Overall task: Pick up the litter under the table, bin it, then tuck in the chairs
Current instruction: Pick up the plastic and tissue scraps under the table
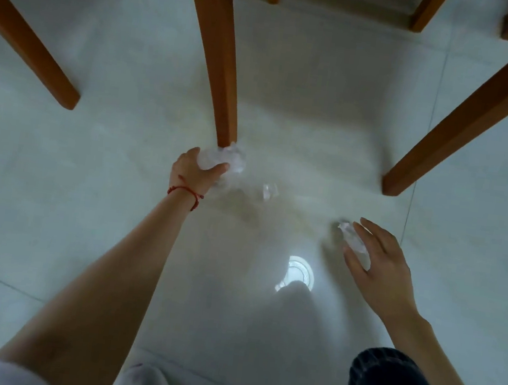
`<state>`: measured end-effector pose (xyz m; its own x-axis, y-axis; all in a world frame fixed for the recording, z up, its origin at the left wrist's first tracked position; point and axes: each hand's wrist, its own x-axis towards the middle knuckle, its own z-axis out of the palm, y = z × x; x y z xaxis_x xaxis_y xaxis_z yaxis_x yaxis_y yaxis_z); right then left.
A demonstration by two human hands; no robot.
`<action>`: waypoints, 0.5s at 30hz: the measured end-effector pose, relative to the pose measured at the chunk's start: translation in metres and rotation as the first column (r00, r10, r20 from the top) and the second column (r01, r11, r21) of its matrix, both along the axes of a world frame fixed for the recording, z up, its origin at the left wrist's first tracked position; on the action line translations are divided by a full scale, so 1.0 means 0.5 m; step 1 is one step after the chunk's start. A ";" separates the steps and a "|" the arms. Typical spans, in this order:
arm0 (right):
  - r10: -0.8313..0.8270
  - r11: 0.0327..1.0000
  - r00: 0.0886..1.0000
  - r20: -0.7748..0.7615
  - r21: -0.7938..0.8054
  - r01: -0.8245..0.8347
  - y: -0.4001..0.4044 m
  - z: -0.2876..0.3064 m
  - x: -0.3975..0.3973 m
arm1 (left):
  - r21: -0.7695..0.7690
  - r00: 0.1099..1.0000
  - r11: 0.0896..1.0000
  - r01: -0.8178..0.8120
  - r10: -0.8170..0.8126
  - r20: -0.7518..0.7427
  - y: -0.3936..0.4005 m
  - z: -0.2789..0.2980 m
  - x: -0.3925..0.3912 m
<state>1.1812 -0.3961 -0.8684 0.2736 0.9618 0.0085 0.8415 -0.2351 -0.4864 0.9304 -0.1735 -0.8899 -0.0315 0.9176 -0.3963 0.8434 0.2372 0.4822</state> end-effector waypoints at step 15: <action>-0.212 0.977 0.958 -0.191 -0.055 0.206 -0.007 -0.045 0.021 | -0.119 0.874 0.936 -0.331 0.352 0.336 -0.111 -0.035 0.066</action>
